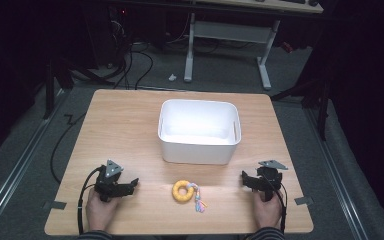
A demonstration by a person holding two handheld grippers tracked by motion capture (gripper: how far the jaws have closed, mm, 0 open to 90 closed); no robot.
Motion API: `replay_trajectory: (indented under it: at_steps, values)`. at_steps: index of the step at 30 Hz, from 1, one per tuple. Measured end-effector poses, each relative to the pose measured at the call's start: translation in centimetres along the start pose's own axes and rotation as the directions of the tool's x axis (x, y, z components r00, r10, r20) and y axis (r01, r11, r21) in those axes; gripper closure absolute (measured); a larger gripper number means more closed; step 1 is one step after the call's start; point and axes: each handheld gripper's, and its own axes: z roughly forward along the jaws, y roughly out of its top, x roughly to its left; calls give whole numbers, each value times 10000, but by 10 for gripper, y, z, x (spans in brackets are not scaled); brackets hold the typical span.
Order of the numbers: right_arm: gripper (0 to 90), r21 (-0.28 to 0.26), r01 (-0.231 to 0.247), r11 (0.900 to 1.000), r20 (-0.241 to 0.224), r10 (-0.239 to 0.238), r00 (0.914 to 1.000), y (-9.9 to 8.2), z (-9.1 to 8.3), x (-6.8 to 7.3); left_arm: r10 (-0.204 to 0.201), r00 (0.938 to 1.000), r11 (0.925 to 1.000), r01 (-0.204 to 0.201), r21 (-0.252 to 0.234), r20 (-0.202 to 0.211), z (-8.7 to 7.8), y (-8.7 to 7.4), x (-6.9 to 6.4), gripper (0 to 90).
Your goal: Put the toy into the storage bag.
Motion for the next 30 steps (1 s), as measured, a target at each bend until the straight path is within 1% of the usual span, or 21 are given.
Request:
replay_trajectory:
  at_steps: [21,30]
  values:
    - [112,14,-38,10000,46,38,10000,0,-1,1,-3,10000,10000,3,16,25,0,0,0,191]
    - [110,4,42,10000,-89,-42,10000,-2,-2,0,-33,10000,10000,33,4,47,0,0,1,190]
